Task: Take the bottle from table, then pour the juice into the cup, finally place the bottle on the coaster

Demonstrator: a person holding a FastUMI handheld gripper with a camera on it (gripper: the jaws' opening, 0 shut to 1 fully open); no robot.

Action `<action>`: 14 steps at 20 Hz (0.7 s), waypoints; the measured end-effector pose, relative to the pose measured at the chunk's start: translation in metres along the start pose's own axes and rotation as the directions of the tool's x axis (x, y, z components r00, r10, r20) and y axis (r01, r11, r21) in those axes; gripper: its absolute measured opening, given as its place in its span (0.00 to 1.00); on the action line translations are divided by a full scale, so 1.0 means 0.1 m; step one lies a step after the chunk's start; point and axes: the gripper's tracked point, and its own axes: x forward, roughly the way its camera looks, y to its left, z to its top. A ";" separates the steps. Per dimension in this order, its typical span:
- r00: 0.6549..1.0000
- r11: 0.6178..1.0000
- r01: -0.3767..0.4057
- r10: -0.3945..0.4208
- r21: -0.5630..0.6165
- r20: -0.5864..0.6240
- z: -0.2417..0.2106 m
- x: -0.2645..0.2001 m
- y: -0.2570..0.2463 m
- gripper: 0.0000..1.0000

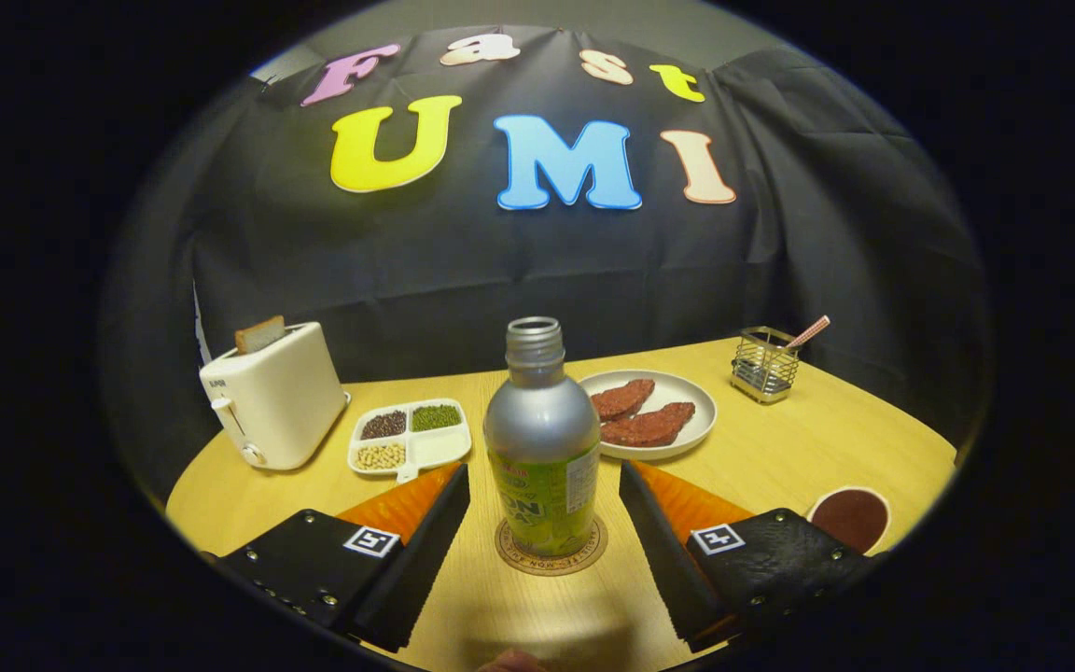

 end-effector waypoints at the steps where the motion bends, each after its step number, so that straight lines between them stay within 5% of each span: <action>1: 1.000 1.000 -0.007 0.007 0.003 0.018 0.09 -0.10 -0.01 0.98; 14: 0.969 0.991 -0.130 0.133 -0.029 0.207 1.18 -1.19 0.13 0.98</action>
